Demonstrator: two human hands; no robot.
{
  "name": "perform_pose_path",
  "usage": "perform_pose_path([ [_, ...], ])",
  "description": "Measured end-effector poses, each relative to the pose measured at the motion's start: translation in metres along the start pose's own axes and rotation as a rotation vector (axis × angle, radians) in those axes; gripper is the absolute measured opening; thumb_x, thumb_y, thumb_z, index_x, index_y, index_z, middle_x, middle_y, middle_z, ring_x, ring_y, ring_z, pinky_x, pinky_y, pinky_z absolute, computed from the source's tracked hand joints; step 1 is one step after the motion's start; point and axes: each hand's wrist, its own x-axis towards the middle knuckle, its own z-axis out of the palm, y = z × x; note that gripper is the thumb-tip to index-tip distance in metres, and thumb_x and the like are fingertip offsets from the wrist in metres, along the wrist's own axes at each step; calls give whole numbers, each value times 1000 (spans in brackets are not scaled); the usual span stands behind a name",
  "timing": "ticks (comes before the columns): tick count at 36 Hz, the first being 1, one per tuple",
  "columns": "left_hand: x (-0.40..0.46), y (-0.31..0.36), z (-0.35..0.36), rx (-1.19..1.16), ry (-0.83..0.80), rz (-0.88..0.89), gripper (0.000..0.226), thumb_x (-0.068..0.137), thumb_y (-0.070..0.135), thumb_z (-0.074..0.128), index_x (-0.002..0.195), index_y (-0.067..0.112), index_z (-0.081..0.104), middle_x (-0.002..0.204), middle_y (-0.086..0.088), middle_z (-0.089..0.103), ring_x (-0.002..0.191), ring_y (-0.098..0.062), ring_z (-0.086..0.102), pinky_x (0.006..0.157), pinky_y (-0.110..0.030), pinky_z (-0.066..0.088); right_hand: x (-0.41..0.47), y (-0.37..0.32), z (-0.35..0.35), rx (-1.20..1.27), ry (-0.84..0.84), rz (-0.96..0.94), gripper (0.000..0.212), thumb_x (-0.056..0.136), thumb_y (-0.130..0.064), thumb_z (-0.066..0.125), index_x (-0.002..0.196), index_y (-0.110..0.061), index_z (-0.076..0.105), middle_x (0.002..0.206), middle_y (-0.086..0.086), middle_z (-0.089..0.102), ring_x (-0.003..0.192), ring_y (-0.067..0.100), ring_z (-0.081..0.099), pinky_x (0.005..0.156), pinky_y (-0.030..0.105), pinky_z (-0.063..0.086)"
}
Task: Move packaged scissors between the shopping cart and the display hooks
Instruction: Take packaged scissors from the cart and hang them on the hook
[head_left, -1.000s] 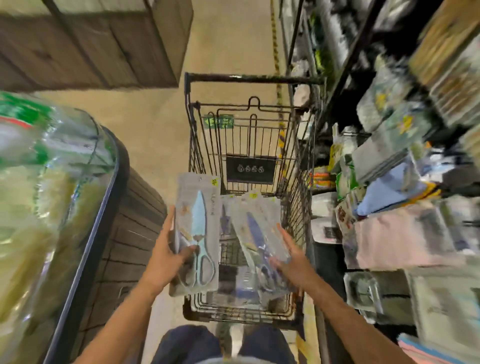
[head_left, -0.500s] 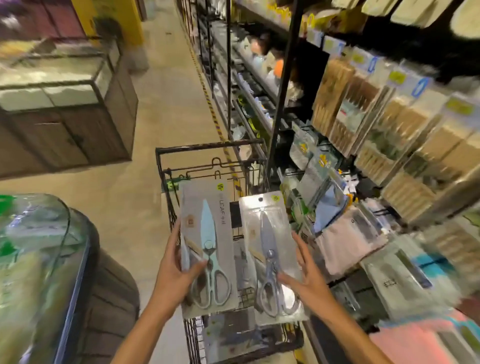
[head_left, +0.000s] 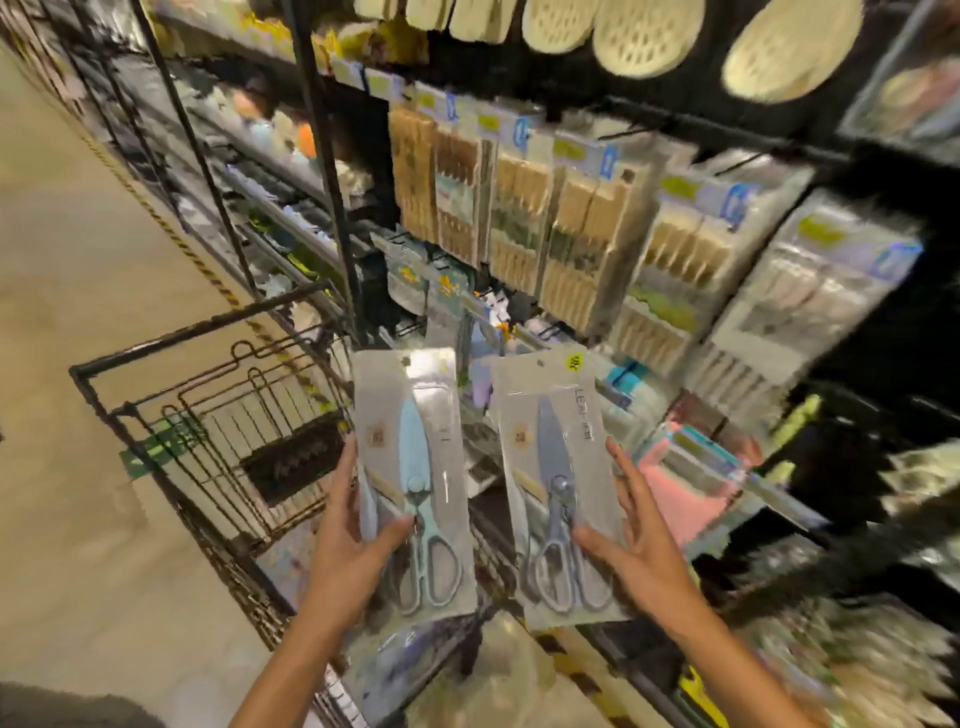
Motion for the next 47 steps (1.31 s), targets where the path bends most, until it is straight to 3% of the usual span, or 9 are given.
perform_pose_path([
  [3, -6, 13, 30, -8, -88, 48, 98, 83, 12, 80, 146, 64, 25, 144, 33, 44, 125, 8, 53, 101, -35, 53, -24, 2, -31, -3, 86, 1, 88, 88, -15, 76, 151, -52, 27, 159, -19, 34, 144, 2, 38, 116, 40, 39],
  [7, -21, 33, 74, 0, -203, 89, 99, 84, 11, 80, 149, 60, 24, 156, 20, 39, 138, -11, 48, 109, -47, 47, -65, -3, -71, 0, 206, -27, 88, 87, -14, 76, 151, -49, 29, 155, -33, 32, 139, -10, 37, 115, 35, 42],
  [10, -36, 45, 110, -9, -302, 141, 98, 85, 11, 79, 147, 65, 24, 159, 19, 35, 143, -16, 44, 112, -55, 43, -105, -6, -104, 19, 293, -59, 90, 88, -17, 78, 154, -46, 25, 159, -21, 33, 144, 5, 40, 115, 48, 41],
  [20, -145, 74, 246, -21, -518, 251, 96, 84, 15, 78, 142, 71, 25, 156, 29, 35, 146, -8, 37, 118, -51, 36, -273, -22, -223, -32, 556, -83, 90, 84, -21, 76, 154, -45, 25, 151, -25, 44, 137, 8, 49, 108, 52, 48],
  [25, -215, 87, 306, -25, -603, 256, 98, 82, 17, 80, 140, 73, 25, 157, -8, 43, 144, -21, 42, 116, -53, 38, -356, -28, -270, -54, 695, -93, 86, 83, -16, 75, 152, -39, 29, 135, -39, 51, 128, -1, 55, 105, 50, 51],
  [32, -287, 109, 369, -38, -761, 330, 100, 83, 8, 80, 150, 60, 25, 157, 28, 35, 145, -2, 36, 119, -48, 33, -442, -25, -319, -125, 881, -92, 83, 85, -25, 77, 149, -52, 31, 137, -12, 59, 123, 11, 61, 98, 50, 55],
  [40, -325, 140, 417, -94, -894, 396, 96, 83, 12, 78, 149, 57, 25, 140, 50, 38, 129, 21, 41, 112, -28, 41, -489, -33, -347, -101, 1024, -108, 81, 84, -21, 77, 148, -47, 35, 130, -35, 56, 123, 2, 59, 94, 34, 55],
  [45, -324, 148, 444, -85, -976, 382, 99, 84, 17, 79, 145, 68, 20, 153, 26, 39, 138, -5, 46, 114, -49, 41, -495, -40, -357, -104, 1114, -125, 81, 86, -8, 76, 149, -39, 35, 130, -38, 55, 122, -6, 57, 93, 25, 56],
  [47, -320, 150, 455, -104, -1007, 388, 100, 83, 17, 79, 147, 66, 21, 148, 38, 37, 135, 7, 43, 116, -49, 38, -495, -42, -361, -107, 1147, -132, 81, 85, -11, 76, 148, -40, 35, 131, -37, 55, 123, -5, 57, 94, 27, 56],
])
